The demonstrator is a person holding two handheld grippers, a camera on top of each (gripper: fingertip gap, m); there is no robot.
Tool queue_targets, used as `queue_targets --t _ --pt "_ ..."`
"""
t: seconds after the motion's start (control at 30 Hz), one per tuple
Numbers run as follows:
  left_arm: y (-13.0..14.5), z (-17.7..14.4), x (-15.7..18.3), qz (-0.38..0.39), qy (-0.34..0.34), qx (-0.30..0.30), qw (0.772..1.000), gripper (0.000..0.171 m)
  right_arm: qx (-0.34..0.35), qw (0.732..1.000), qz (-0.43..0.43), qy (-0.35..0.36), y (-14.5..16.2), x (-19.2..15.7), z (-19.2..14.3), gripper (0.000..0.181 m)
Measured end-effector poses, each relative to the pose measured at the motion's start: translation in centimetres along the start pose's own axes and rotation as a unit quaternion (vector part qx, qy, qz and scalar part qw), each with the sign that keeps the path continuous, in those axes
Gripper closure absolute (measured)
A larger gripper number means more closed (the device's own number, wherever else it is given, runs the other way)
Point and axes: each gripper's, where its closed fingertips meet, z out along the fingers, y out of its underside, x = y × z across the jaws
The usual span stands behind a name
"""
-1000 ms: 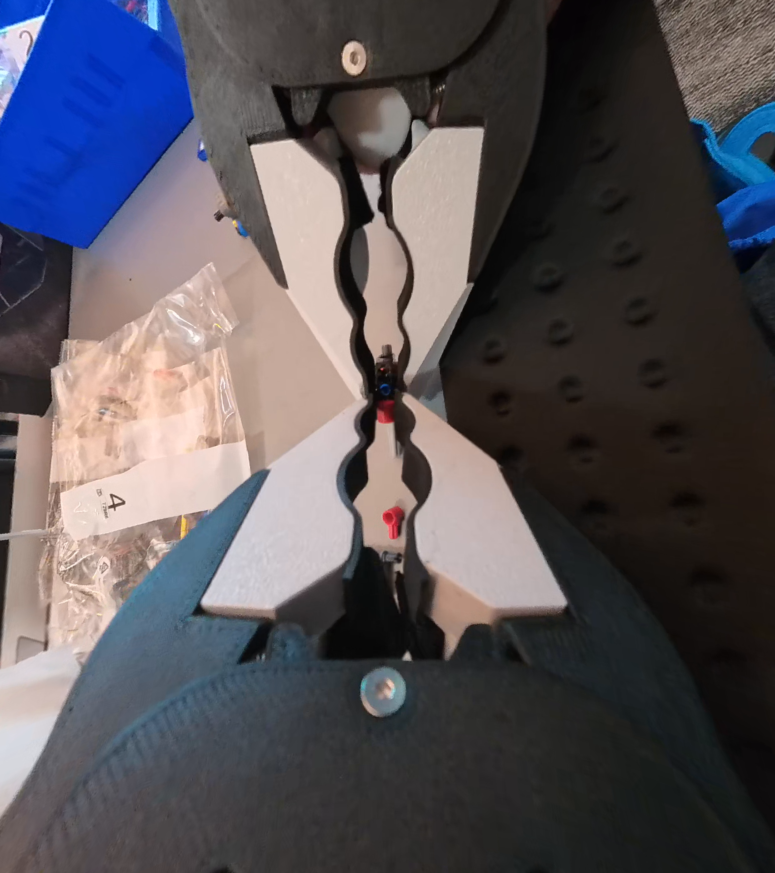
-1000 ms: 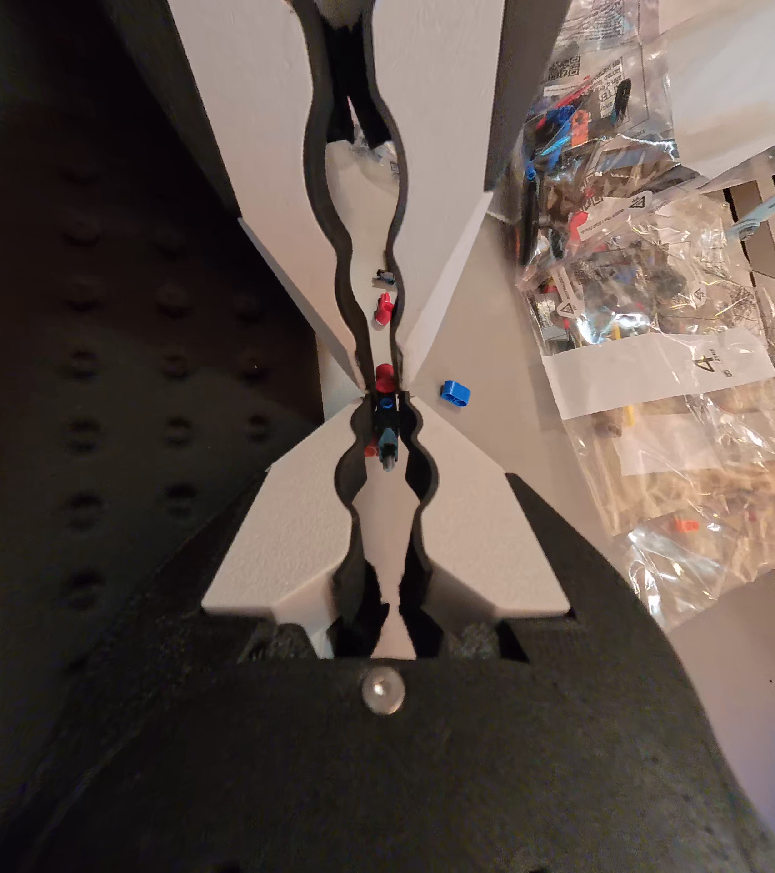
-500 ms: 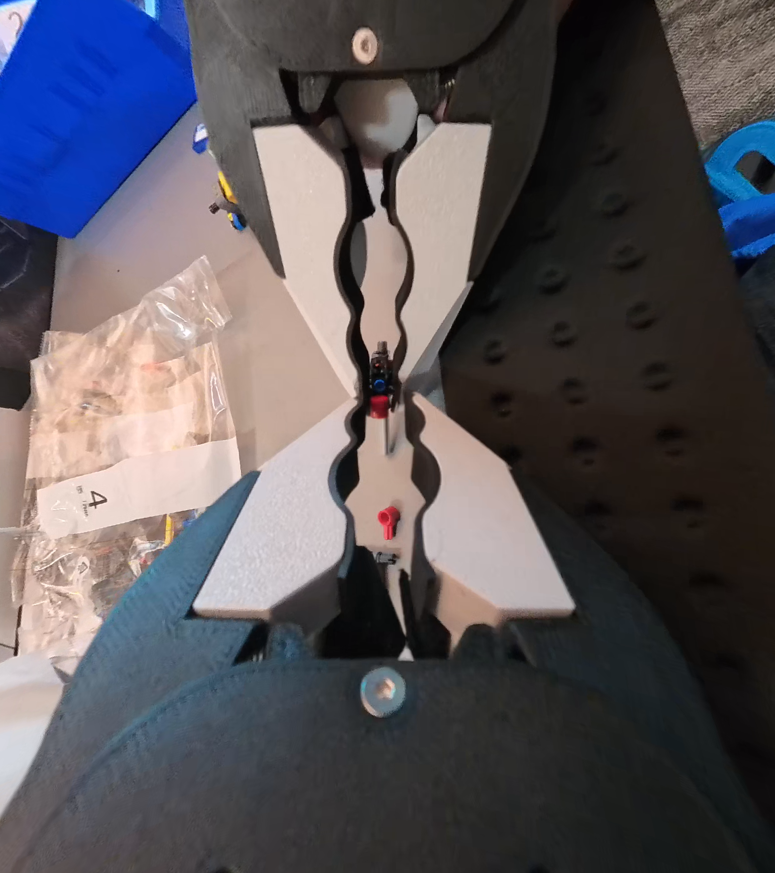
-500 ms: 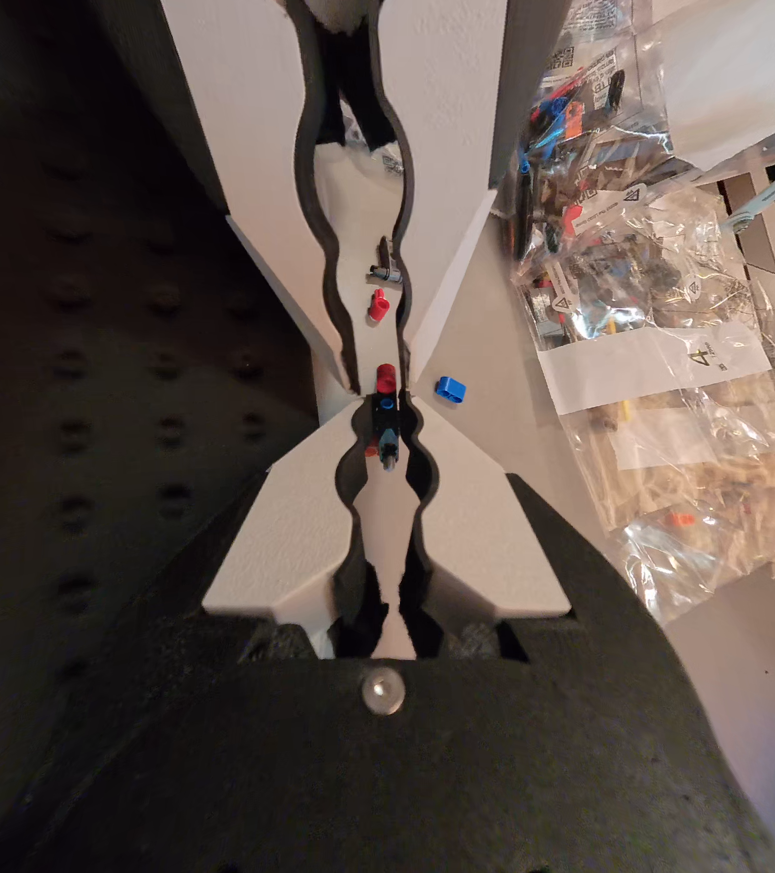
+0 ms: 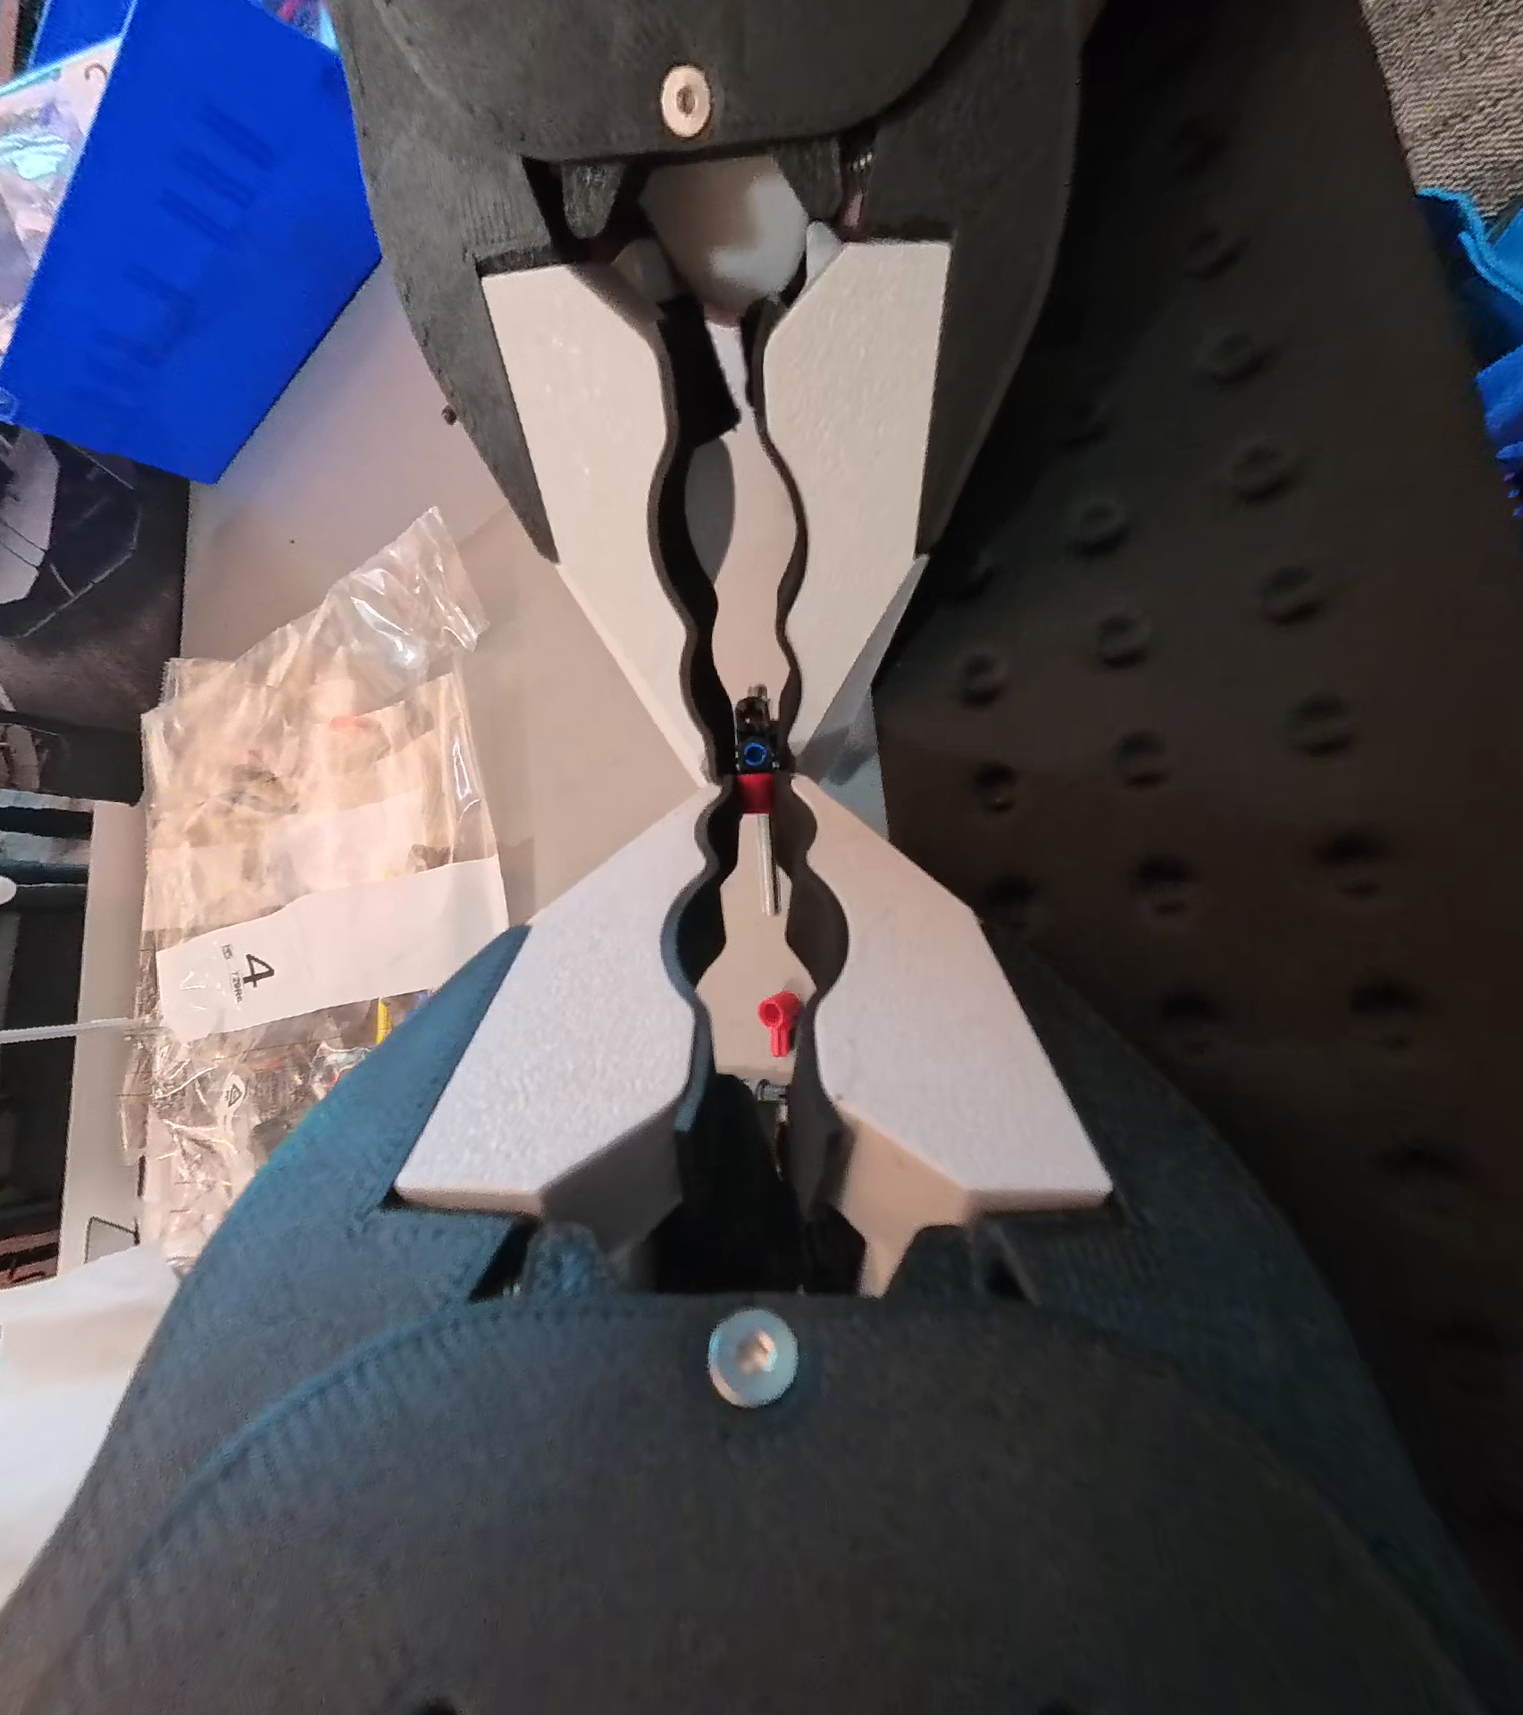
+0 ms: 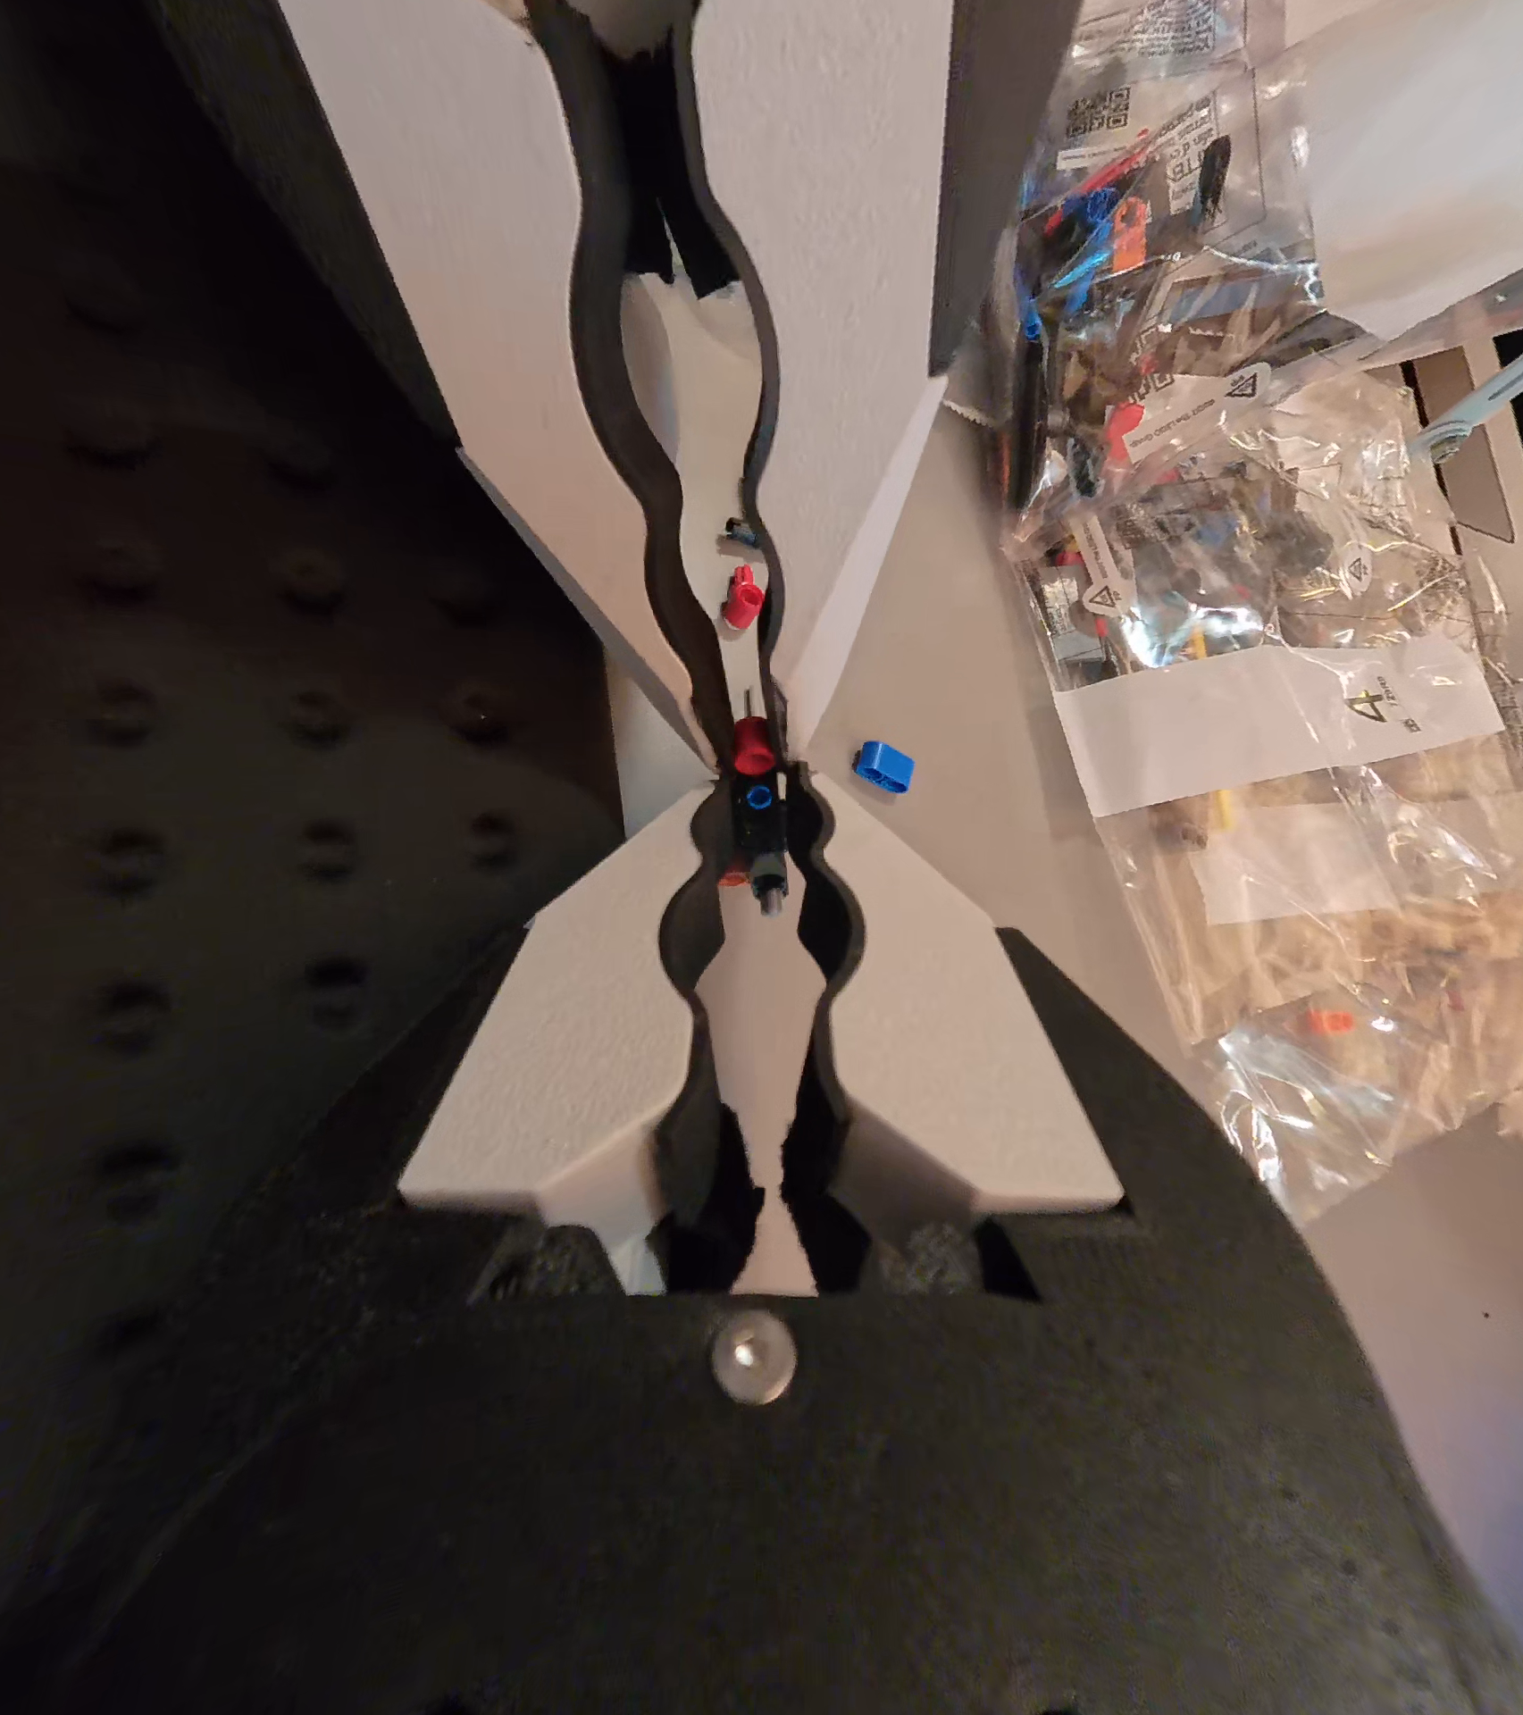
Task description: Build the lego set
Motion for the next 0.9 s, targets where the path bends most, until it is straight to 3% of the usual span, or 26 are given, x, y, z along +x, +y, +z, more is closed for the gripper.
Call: queue_targets --t 0.33,0.37,0.4,0.43,0.53,0.63,0.8,0.9 --pt "-0.2 0.0 0.1 0.014 -0.015 -0.01 1.0 0.164 -0.024 1.0 -0.005 0.01 0.6 0.2 0.5 0.173" --pt "-3.2 -1.3 0.2 -0.012 -0.003 0.07 0.997 0.166 -0.066 0.997 -0.002 0.048 2.0 1.4 0.7 0.173" --pt "-5.0 -2.7 -0.5 -0.025 -0.014 0.093 0.995 0.166 -0.066 0.997 0.012 0.046 2.3 1.8 0.6 0.173" --pt "-5.1 -3.4 -1.8 0.012 -0.057 0.071 0.996 0.166 -0.063 0.997 0.009 0.045 2.4 1.9 0.6 0.173" --pt "-0.3 -2.2 -3.0 -0.025 -0.042 0.008 0.999 0.165 -0.048 0.998 0.016 0.026 2.0 1.4 0.5 0.173" --pt "0.9 -2.3 -2.2 -0.078 -0.017 0.012 0.997 0.165 -0.036 0.999 0.03 0.024 1.7 1.6 0.4 0.173" --pt "3.6 -0.1 -0.8 -0.083 0.004 -0.051 0.995 0.163 -0.003 0.999 0.045 0.021 1.0 1.9 -0.1 0.173" --pt "3.9 0.1 -1.2 -0.109 0.008 -0.05 0.993 0.147 0.025 0.998 0.06 0.014 0.5 2.1 -0.6 0.172"
